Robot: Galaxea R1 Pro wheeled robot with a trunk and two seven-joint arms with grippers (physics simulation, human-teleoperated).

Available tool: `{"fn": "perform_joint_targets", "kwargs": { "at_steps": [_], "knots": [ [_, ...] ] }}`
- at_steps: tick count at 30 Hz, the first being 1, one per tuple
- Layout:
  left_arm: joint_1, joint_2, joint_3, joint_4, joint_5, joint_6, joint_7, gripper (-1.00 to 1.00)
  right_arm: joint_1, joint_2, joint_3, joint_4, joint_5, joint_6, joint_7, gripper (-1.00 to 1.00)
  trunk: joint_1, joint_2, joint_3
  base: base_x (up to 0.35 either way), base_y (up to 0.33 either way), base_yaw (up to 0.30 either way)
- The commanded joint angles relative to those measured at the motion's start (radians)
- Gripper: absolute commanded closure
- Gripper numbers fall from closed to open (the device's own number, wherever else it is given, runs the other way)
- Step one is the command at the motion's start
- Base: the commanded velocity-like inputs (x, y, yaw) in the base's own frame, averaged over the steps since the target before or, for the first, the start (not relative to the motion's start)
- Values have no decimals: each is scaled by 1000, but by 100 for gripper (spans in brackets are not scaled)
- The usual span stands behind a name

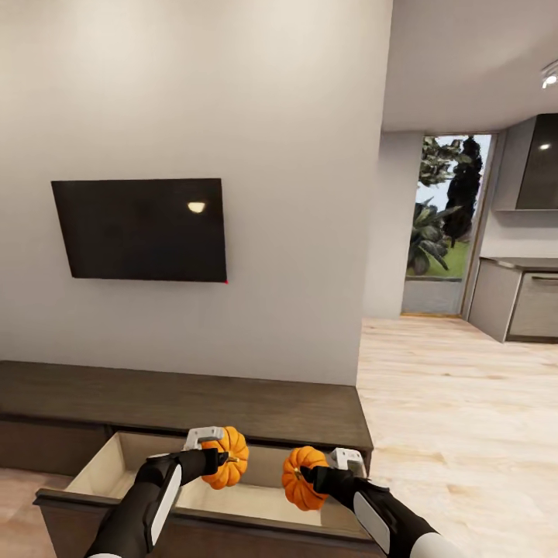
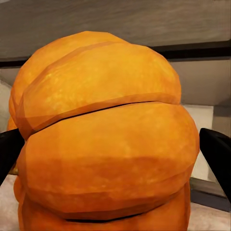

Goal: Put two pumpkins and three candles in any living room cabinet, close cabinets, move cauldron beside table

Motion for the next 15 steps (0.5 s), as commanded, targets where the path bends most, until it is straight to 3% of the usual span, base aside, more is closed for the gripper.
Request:
{"fn": "perform_joint_targets", "kwargs": {
  "at_steps": [1,6,10,15],
  "knots": [
    [-1,-1,5,-1,-4,5,-9,100,-1,-1,4,-1,-7,3,-4,100,0,-1,-1,91,103,0],
    [-1,-1,4,-1,-4,5,-9,100,-1,-1,4,-1,-7,3,-4,100,0,-1,-1,136,77,-3],
    [-1,-1,6,-1,-4,5,-9,100,-1,-1,4,-1,-7,3,-4,100,0,-1,-1,177,108,-145],
    [-1,-1,5,-1,-4,5,-9,100,-1,-1,4,-1,-7,3,-4,100,0,-1,-1,23,12,-53]
  ]
}}
